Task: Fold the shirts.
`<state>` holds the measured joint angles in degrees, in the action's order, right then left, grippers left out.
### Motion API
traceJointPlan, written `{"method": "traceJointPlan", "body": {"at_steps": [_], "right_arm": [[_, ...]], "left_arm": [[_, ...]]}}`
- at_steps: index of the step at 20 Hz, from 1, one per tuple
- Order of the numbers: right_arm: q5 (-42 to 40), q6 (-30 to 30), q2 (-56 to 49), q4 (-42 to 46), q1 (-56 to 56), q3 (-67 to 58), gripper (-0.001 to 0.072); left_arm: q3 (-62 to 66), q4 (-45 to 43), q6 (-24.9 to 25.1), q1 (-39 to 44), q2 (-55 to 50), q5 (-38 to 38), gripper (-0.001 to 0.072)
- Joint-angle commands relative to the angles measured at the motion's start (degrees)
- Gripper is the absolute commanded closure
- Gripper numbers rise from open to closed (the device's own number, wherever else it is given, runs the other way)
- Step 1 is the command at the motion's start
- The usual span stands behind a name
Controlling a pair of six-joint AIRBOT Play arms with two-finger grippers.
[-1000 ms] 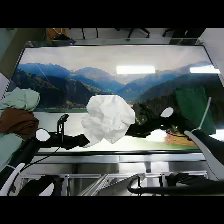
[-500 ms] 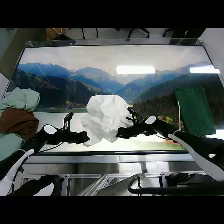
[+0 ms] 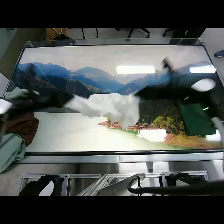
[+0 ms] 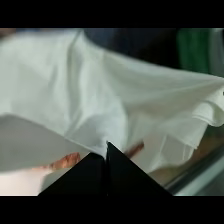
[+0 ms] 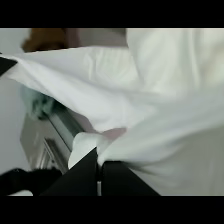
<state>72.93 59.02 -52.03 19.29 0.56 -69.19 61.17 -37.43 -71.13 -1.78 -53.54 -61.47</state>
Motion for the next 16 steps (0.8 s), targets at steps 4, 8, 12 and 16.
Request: {"method": "traceJointPlan", "body": {"at_steps": [4, 8, 12, 16], "right_arm": [[5.4, 4.9, -1.9, -5.0, 12.6, -48.4, 0.0698], [-0.9, 4.4, -1.8, -4.3, 12.7, -56.5, 0.0697], [1.4, 5.7, -2.2, 4.5, 12.7, -53.5, 0.0697], [2.3, 4.3, -3.1, 5.7, 11.9, -35.3, 0.0696]], "left_arm": [[46.9, -0.1, -9.9, -7.5, 4.4, -2.8, 0.0697], [70.6, -0.5, -14.2, -13.4, -2.4, -9.1, 0.0697], [61.6, -0.5, -14.7, -22.1, -0.9, -14.0, 0.0697], [27.9, -0.5, -4.8, -23.9, 5.1, -9.9, 0.0696]]}}
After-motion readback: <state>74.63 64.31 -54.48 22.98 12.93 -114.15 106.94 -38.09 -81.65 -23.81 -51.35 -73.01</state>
